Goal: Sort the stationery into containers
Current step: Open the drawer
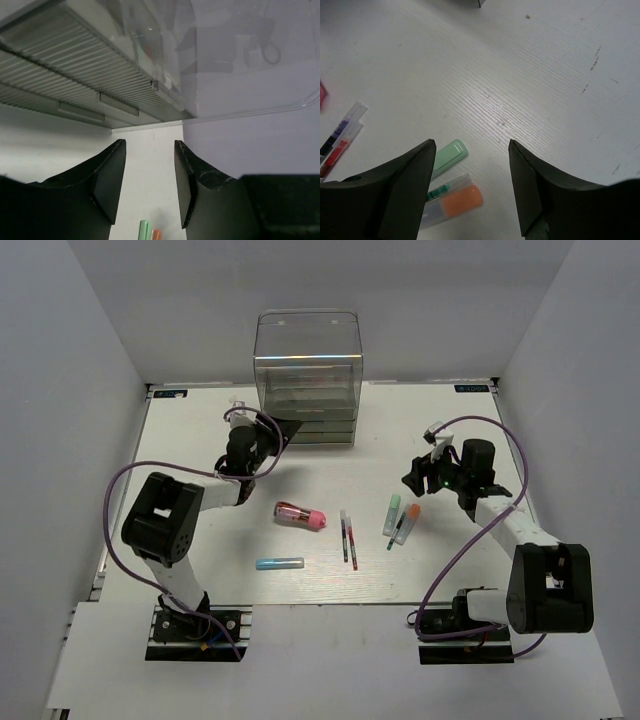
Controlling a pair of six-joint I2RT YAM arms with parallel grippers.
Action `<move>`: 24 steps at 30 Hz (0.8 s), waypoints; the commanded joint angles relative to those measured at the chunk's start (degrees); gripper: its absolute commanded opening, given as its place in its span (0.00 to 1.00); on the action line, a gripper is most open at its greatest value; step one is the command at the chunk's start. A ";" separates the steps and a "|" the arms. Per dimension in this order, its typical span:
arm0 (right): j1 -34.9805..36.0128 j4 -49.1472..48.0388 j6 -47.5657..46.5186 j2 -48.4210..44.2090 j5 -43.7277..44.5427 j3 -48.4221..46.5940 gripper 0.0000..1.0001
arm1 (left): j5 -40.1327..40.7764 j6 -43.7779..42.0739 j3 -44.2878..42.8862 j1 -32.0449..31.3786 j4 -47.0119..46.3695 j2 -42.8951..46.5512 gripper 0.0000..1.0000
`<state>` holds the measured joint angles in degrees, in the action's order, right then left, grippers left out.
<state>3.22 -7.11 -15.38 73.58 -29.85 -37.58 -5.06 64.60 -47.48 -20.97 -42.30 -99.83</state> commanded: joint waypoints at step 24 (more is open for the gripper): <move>0.03 -3.17 -0.18 0.42 -0.83 1.46 0.69 | 9.45 3.96 -8.85 -1.70 -12.98 -10.73 0.47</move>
<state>3.22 -8.01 -15.42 74.32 -30.17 -36.49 1.19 68.66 -54.92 -22.41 -53.67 -110.72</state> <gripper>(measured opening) 0.690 0.479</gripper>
